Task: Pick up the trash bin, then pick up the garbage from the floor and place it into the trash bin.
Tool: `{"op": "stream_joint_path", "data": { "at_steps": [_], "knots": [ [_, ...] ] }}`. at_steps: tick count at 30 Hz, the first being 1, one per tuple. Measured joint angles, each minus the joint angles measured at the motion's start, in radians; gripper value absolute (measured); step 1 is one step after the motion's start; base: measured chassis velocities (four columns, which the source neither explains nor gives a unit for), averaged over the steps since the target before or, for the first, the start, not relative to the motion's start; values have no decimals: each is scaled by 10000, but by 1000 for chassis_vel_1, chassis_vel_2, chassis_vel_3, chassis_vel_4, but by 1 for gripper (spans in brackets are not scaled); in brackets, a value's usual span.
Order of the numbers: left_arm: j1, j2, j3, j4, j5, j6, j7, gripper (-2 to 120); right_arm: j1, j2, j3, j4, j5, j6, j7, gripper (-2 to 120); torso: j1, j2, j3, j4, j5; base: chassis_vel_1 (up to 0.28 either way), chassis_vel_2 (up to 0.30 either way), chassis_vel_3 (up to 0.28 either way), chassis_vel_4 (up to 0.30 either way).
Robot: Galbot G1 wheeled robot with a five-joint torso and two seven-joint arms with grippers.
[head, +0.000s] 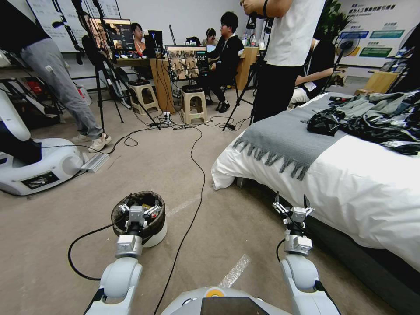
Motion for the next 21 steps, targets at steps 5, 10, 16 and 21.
{"op": "stream_joint_path", "data": {
  "at_steps": [5, 10, 16, 21],
  "knots": [
    [-22, -3, -2, 3, -19, 0, -56, 100, -5, -16, 26, 84, 8, -88, -56, 100, 0, 0, 0, 0, -1, 0, 0, 0, 0],
    [-29, -2, -7, 5, -50, 13, -67, 100, -6, -19, 35, 93, 16, -114, -67, 100, 0, 0, 0, 0, 0, 0, 0, 0, 0],
    [-31, 1, -9, 5, -68, 31, -71, 100, -6, -23, 39, 95, 18, -117, -67, 100, 0, 0, 0, 0, 0, 0, 0, 0, 0],
    [-35, 4, -10, 5, -79, 47, -74, 100, -6, -23, 41, 95, 22, -122, -66, 100, 0, 0, 0, 0, 0, 0, 0, 0, 0]
  ]
}}
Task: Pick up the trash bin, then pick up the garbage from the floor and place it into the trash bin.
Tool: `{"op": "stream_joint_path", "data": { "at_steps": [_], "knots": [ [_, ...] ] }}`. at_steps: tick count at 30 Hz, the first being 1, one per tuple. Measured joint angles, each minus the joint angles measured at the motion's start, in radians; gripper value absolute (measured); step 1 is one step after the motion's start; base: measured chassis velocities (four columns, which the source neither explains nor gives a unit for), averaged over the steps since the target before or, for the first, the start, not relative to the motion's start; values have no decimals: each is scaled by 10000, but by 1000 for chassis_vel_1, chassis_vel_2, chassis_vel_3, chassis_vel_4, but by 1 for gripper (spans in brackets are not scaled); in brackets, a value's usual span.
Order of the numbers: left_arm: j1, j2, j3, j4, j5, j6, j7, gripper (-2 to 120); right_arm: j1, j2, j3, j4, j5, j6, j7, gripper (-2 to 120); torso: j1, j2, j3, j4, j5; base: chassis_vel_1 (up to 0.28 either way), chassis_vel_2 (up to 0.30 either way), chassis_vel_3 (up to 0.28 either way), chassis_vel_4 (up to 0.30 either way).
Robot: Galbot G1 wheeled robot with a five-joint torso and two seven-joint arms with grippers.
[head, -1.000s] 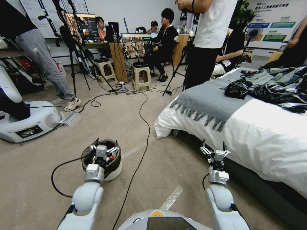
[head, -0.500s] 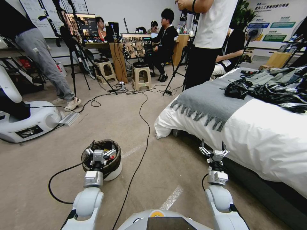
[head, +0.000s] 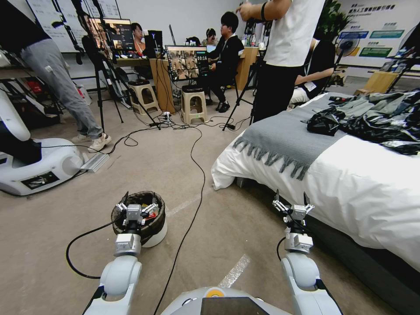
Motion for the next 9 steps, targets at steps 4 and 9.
{"op": "stream_joint_path", "data": {
  "at_steps": [4, 9],
  "knots": [
    [-2, 2, 0, 0, -6, 5, 0, 100, 0, 0, 0, 0, 2, -3, 2, 100, 0, 0, 0, 0, 0, 0, 0, 0, 0],
    [-3, 5, -1, 0, -9, 8, 0, 100, 0, 0, 1, 0, 4, -5, 4, 100, 0, 0, 0, 0, 0, 0, 0, 0, 0]
  ]
}}
